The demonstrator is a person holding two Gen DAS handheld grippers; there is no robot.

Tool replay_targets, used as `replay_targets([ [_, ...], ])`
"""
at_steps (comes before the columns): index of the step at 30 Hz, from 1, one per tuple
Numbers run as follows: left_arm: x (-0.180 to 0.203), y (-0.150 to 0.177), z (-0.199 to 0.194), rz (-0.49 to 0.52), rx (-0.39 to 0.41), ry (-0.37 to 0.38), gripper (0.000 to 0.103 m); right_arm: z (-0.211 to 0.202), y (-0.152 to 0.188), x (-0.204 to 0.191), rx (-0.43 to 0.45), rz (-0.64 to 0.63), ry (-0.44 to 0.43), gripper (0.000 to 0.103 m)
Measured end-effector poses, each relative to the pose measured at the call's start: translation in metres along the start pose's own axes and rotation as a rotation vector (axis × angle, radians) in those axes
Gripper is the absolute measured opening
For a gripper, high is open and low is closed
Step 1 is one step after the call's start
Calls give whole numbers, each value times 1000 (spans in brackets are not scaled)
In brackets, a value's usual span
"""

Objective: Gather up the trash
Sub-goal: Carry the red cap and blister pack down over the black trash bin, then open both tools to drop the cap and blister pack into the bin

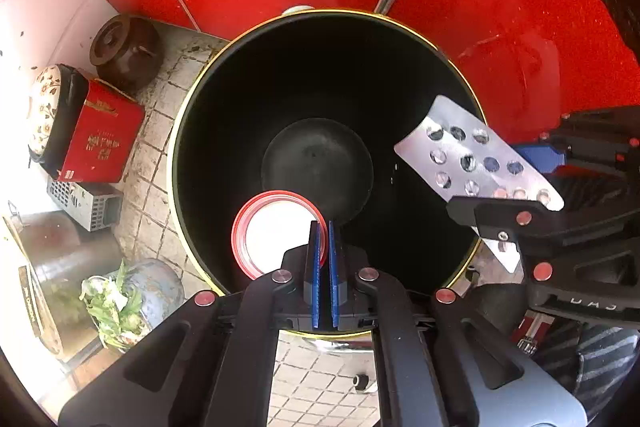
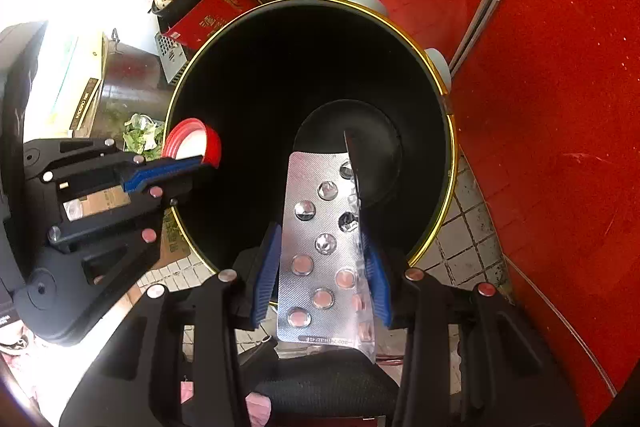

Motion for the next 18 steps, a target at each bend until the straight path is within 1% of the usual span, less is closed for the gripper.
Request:
replay_targets([
  [6, 4, 3, 4, 14, -13, 4, 3, 3, -2, 3, 5, 19, -2, 40],
  [15, 6, 1, 4, 22, -9, 10, 3, -2, -4, 6, 21, 33, -4, 41],
  [17, 5, 0, 2, 15, -9, 23, 3, -3, -5, 6, 24, 38, -13, 41],
  [18, 5, 0, 1, 9, -12, 27, 4, -4, -5, 5, 27, 38, -18, 43],
])
Point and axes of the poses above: each gripper's, at about its wrist camera, not at the fingertips, and z roughly the way its jaws point, x to its right, y to its underside, the point moved 2 cm from there along z, roughly the way its jaws point, and after that the axes turned 1 degree about -y, right-handed, at the moved point
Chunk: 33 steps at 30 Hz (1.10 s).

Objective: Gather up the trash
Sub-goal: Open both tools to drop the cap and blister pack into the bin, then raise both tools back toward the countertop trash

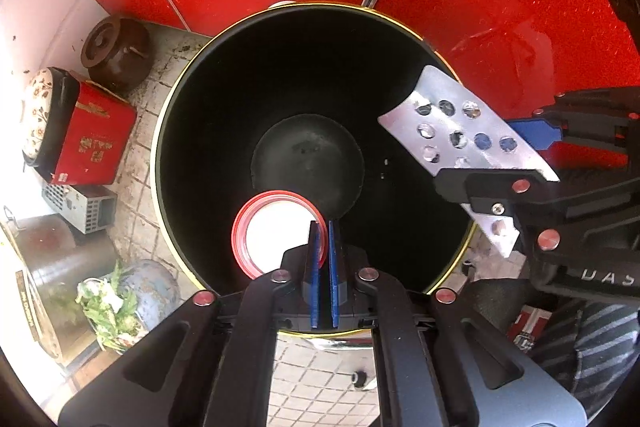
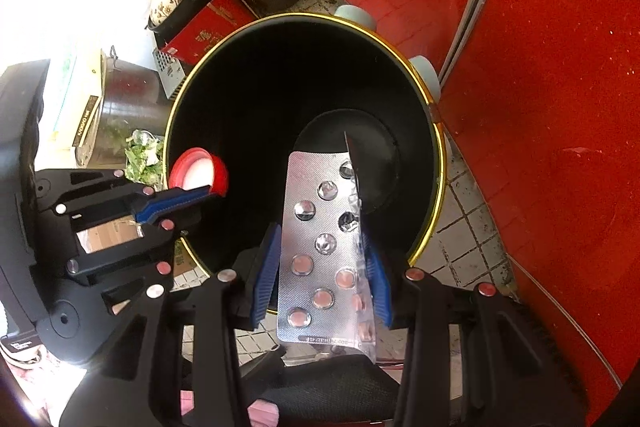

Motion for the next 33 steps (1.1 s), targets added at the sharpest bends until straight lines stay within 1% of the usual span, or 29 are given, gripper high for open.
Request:
replay_targets([
  [1, -1, 0, 0, -10, -11, -8, 12, -2, -1, -2, 3, 3, 0, 47],
  [2, -3, -1, -2, -21, -24, -19, 43, -3, 0, -1, 4, 0, -2, 51],
  [3, -5, -1, -4, -30, -27, -33, 64, -8, -1, -3, 15, 4, -3, 69],
  [4, -7, -1, -11, -39, -2, -49, 82, -15, -3, -4, 37, 12, 0, 85],
  [5, -9, -1, -19, -32, 24, -56, 82, -22, -5, -5, 61, 18, 2, 87],
  [7, -12, 1, -28, -14, 25, -62, 82, -37, -10, -8, 93, 27, 9, 88],
  [9, -20, 5, -44, -19, 35, -89, 82, -50, -14, -13, 101, 36, 16, 88],
  [11, -24, 10, -59, -17, 49, -106, 89, -63, -15, -20, 111, 32, 7, 89],
  [12, -27, 14, -70, -16, 62, -113, 90, -73, -14, -27, 121, 11, 2, 89],
  [14, -29, 18, -91, -10, 85, -114, 93, -92, -12, -41, 143, -47, 21, 91],
  [15, -29, 20, -101, -3, 94, -112, 93, -103, -10, -48, 157, -78, 29, 95],
  [17, -27, 21, -127, 15, 123, -116, 96, -131, -1, -60, 193, -143, 34, 96],
  [18, -25, 21, -137, 24, 138, -121, 96, -150, 5, -66, 215, -179, 37, 96],
  [19, -21, 18, -152, 39, 156, -130, 96, -163, 12, -65, 230, -201, 40, 96],
  [21, -10, 12, -170, 68, 179, -138, 96, -198, 28, -60, 271, -233, 52, 96],
  [23, 7, 1, -188, 111, 194, -135, 96, -225, 43, -44, 296, -227, 68, 96],
  [25, 34, -14, -205, 166, 206, -118, 96, -254, 59, -17, 317, -192, 87, 96],
  [28, 72, -34, -221, 241, 215, -102, 96, -297, 84, 42, 358, -106, 159, 96],
  [30, 108, -50, -232, 298, 218, -85, 96, -320, 102, 81, 379, -38, 195, 96],
  [33, 156, -73, -243, 367, 206, -75, 96, -361, 139, 157, 407, 98, 267, 96],
])
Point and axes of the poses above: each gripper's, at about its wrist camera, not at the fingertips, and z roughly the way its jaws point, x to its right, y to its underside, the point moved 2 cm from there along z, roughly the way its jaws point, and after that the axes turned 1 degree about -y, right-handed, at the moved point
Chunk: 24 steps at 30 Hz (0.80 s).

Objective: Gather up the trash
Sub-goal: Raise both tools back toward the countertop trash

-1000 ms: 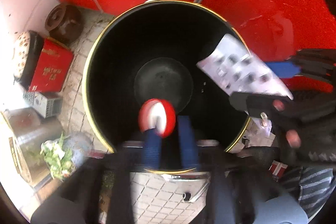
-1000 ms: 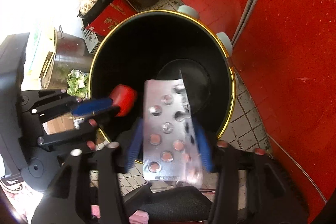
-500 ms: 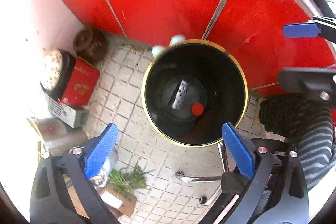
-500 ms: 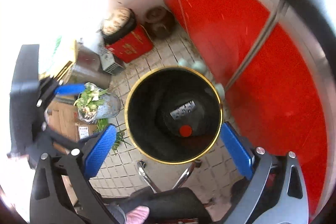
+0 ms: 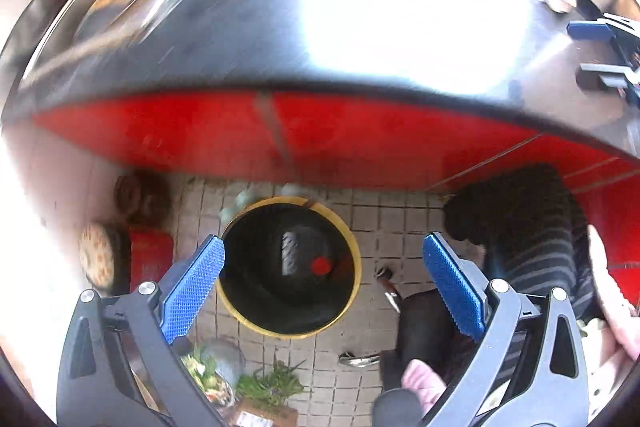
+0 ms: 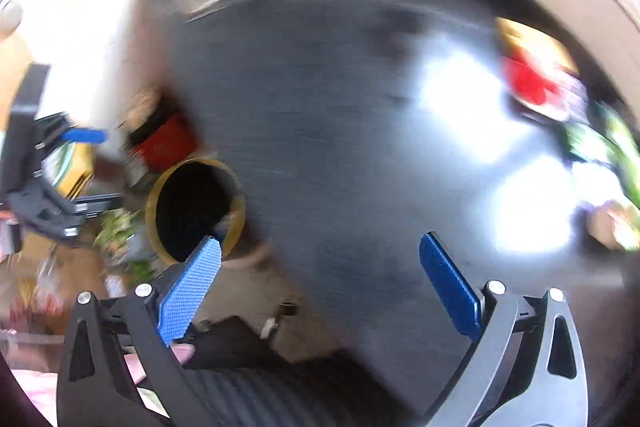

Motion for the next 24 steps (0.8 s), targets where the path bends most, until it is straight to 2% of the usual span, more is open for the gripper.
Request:
replay_targets([
  [3, 37, -43, -4, 77, -1, -4, 96, -22, 21, 75, -6, 113, 52, 96],
  [10, 112, -143, -2, 131, -18, 41, 96, -79, 84, 234, -5, 337, 174, 96],
  [14, 154, -208, -1, 179, -6, -2, 96, -104, 113, 305, 1, 455, 203, 96],
  [19, 186, -279, 7, 197, 9, -54, 96, -112, 125, 347, 3, 515, 199, 96],
  [24, 210, -333, 23, 179, -18, -39, 96, -100, 109, 368, -5, 527, 123, 96],
])
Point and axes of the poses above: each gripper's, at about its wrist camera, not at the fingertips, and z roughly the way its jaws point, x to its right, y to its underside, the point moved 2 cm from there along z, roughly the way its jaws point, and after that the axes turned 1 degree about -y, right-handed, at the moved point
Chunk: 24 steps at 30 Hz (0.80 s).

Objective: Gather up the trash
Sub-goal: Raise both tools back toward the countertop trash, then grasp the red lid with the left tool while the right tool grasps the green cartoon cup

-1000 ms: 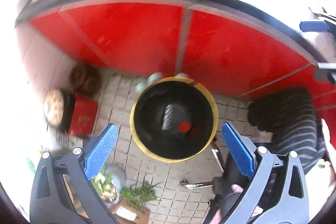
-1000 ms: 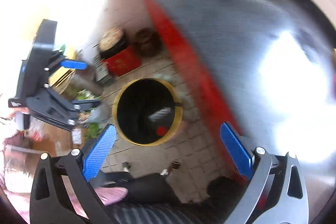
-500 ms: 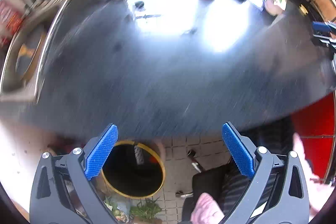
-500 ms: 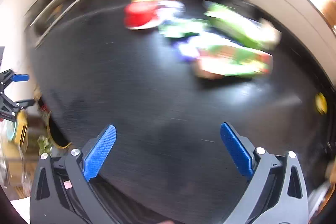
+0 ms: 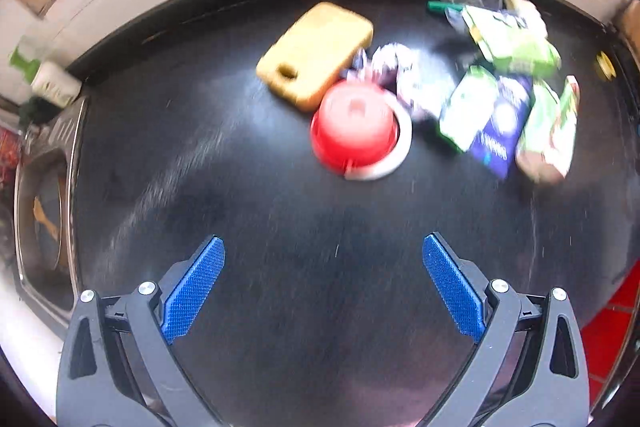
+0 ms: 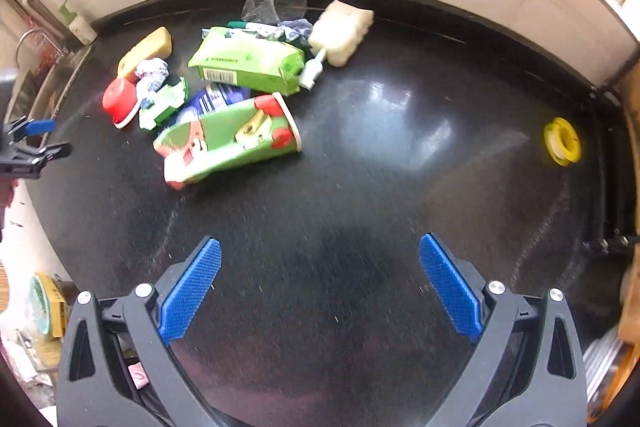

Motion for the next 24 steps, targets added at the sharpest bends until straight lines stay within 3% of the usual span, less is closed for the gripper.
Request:
replay_targets([
  [5, 9, -45, 16, -8, -8, -48, 96, 17, -35, -8, -3, -5, -83, 96],
  [8, 11, -65, 27, -17, -29, -53, 96, 33, -54, -6, -44, 58, -159, 96],
  [13, 12, -83, 42, -28, -56, -51, 96, 54, -76, -9, -92, 129, -216, 96],
  [18, 18, -86, 50, -13, -69, -51, 96, 75, -76, -10, -138, 271, -340, 96],
  [24, 19, -89, 58, 34, -61, -70, 96, 92, -61, -14, -206, 411, -352, 96],
])
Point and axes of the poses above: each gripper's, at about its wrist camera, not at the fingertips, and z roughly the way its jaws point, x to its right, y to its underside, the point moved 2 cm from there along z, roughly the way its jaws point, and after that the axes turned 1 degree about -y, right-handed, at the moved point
